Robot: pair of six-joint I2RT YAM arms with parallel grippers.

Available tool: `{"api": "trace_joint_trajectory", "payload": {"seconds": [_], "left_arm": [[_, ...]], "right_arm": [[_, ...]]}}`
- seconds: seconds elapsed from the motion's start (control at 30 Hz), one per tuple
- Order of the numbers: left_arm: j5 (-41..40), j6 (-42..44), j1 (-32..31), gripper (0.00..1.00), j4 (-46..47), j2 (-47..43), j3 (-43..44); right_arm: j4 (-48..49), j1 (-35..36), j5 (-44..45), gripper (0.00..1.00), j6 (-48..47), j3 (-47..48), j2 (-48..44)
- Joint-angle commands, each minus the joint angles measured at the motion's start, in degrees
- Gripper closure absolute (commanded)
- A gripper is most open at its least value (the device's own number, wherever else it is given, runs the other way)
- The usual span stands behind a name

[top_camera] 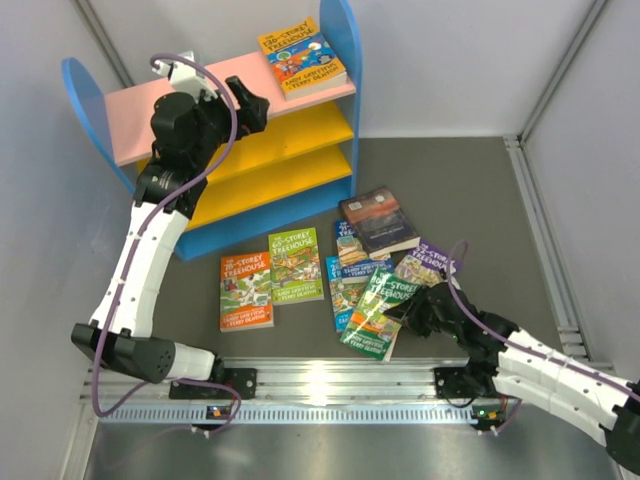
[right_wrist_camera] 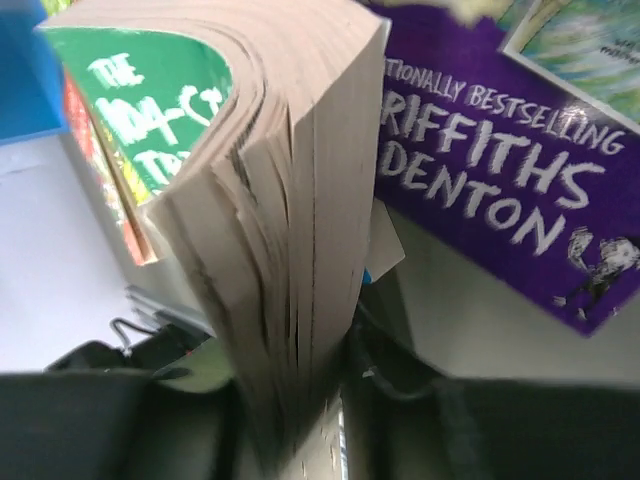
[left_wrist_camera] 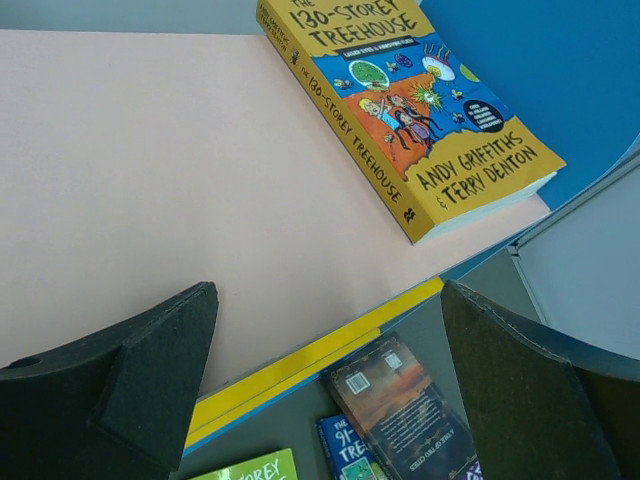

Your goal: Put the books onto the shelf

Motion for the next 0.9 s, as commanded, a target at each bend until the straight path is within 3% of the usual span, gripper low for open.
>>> {"api": "trace_joint_trajectory", "payload": {"seconds": [0.0, 0.1, 0.27, 0.6, 0.87], "left_arm": [[-1.09, 0.7, -0.22, 0.01, -4.05, -0.95, -2.0], [-1.18, 0.44, -0.22, 0.01, -3.61, -1.66, -2.97], [0.32, -2.89, -0.31, 0.01, -3.69, 0.09, -1.93], [3.47, -0.88, -7.51, 0.01, -9.14, 3.0, 7.93], [30.26, -0.44, -10.06, 0.08, -2.92, 0.72, -0.15]], "right_arm": [[-11.25, 0.83, 6.04, 0.85, -5.51, 7.52, 0.03], [-20.39, 0.74, 7.45, 1.0, -9.48, 16.39, -0.15], [-28.23, 0.83, 10.0, 1.0, -14.05, 28.37, 1.26], [-29.64, 0.74, 16.86, 1.0, -23.71, 51.82, 3.71], [-27.45, 0.74, 11.15, 1.0, -30.23, 66.26, 11.09]]}}
